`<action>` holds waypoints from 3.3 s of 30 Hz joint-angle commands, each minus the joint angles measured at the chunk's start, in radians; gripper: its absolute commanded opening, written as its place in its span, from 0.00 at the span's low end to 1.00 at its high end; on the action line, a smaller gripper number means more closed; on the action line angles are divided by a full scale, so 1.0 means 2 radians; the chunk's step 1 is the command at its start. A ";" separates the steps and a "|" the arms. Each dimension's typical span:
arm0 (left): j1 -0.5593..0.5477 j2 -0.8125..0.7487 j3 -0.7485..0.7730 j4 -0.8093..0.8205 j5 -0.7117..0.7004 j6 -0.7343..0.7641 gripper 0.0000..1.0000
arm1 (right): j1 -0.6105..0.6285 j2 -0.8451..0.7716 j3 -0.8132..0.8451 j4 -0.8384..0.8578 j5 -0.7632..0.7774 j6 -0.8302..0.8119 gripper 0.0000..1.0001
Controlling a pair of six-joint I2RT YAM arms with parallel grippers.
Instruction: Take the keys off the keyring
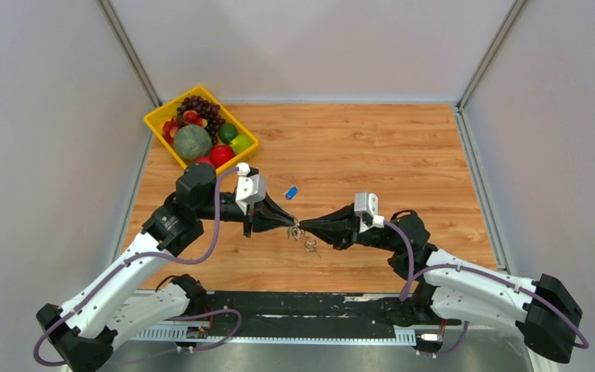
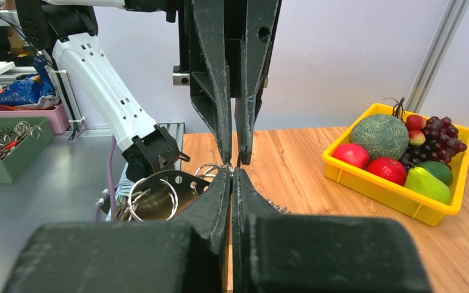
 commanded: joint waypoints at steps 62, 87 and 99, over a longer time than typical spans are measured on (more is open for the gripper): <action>-0.017 -0.091 -0.129 0.208 -0.222 -0.033 0.67 | -0.009 -0.014 0.147 -0.138 0.185 0.069 0.00; -0.081 -0.015 -0.115 0.267 -0.343 0.025 0.60 | -0.009 0.029 0.143 -0.066 0.210 0.103 0.00; -0.082 -0.019 -0.108 0.261 -0.376 0.051 0.21 | -0.009 0.027 0.131 -0.064 0.211 0.114 0.00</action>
